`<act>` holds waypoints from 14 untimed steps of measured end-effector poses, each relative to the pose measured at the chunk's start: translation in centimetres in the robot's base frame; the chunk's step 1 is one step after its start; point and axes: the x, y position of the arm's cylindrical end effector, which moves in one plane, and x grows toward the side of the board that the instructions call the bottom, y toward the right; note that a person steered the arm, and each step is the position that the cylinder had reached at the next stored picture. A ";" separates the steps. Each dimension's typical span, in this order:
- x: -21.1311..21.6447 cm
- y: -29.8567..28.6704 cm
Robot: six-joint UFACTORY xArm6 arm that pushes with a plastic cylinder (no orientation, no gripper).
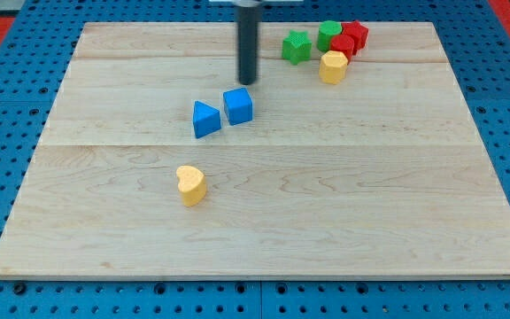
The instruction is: Move the blue cube to the bottom left of the yellow hexagon
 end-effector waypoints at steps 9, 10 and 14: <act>8.6 5.1; 8.4 9.4; 2.9 16.9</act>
